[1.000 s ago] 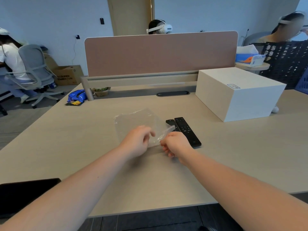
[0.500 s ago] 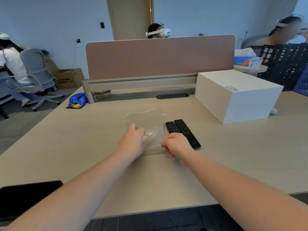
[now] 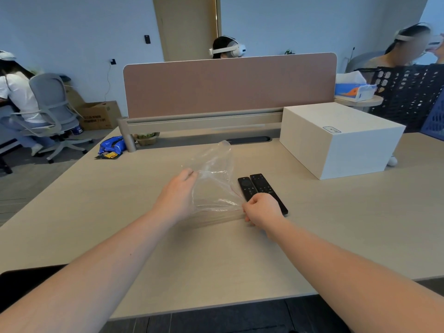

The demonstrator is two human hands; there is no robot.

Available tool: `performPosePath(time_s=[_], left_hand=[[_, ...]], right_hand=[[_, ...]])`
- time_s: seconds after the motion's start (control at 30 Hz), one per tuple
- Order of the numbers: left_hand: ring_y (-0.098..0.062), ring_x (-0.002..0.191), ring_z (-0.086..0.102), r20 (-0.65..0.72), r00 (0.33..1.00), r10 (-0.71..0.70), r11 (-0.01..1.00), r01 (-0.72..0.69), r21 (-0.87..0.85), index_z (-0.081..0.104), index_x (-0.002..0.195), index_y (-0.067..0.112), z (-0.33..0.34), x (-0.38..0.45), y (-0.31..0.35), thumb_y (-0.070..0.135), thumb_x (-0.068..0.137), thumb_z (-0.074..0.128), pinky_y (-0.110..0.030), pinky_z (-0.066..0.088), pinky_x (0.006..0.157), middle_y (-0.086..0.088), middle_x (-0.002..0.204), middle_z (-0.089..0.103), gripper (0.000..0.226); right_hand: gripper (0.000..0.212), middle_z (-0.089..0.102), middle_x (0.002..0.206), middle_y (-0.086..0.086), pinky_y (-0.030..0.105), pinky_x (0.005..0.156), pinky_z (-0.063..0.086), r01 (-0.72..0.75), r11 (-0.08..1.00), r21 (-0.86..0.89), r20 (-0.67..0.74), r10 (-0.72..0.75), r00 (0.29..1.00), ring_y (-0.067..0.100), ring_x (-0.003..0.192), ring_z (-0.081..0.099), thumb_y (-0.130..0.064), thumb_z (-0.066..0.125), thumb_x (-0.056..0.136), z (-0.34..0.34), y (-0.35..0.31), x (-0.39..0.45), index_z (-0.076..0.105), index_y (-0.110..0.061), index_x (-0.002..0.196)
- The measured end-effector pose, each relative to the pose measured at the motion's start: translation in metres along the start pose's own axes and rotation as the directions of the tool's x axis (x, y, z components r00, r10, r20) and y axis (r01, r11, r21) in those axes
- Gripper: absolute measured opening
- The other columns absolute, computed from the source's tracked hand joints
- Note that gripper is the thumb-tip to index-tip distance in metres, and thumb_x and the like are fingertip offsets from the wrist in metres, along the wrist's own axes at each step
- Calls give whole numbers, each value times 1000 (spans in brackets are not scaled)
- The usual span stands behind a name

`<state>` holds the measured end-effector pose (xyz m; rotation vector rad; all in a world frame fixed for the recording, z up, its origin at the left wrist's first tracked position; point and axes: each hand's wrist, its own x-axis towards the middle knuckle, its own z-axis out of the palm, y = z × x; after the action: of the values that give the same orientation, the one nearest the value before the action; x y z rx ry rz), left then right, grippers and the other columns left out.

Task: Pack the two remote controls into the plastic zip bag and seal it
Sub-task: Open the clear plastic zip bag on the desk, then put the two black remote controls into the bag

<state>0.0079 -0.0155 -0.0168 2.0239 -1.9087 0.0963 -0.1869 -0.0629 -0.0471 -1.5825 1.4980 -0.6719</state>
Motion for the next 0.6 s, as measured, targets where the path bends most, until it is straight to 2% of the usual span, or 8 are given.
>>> performPosePath(time_s=[0.07,0.13,0.27,0.33,0.4,0.5,0.6], left_hand=[[-29,122,46,17,1000,24,1000,-24,7,38,136,10,1,-2,1,0,80,54,-35,44,93,-6,141,40,59],[-28,122,46,11,999,41,999,-41,22,40,135,10,2,-4,0,-1,82,51,-35,44,92,-5,139,43,55],[-28,116,51,65,998,19,997,-24,75,36,137,19,0,-5,-1,5,86,43,-38,48,84,2,141,41,53],[-28,112,53,117,993,19,994,-31,100,32,138,23,-2,-6,0,7,87,41,-38,49,81,6,141,38,55],[-28,114,52,161,987,20,997,-33,76,28,140,23,-3,-8,4,5,86,41,-39,49,83,6,142,35,59],[-28,120,47,226,974,24,999,-31,26,26,141,20,-2,-9,7,1,83,44,-40,47,92,2,144,32,64],[-28,120,47,239,971,15,999,-22,27,29,140,18,-1,-9,8,3,86,47,-39,46,94,-1,141,37,59]], right_hand=[[21,62,68,6,28,60,45,66,993,-96,-31,-69,997,25,68,57,-25,56,87,-1,2,-2,52,-14,70],[27,53,65,-2,26,54,38,113,970,-214,-80,-133,988,21,69,52,-35,56,89,-5,4,-5,51,-15,72],[21,55,94,6,29,64,42,151,868,-473,-137,-241,961,27,81,56,-36,51,92,-12,11,-10,51,-15,88],[29,55,108,8,30,66,41,139,794,-592,-105,-247,963,29,94,60,-40,52,91,-14,12,-13,52,-14,104],[36,56,111,7,31,66,41,139,727,-672,-66,-246,967,27,100,60,-44,52,91,-14,12,-17,49,-14,110],[31,60,107,7,31,64,41,127,703,-700,-44,-220,975,27,96,61,-39,53,92,-14,9,-18,49,-13,107],[9,56,92,8,30,62,39,111,739,-665,-74,-214,974,29,80,54,-21,49,92,-13,9,-14,44,-14,90]])
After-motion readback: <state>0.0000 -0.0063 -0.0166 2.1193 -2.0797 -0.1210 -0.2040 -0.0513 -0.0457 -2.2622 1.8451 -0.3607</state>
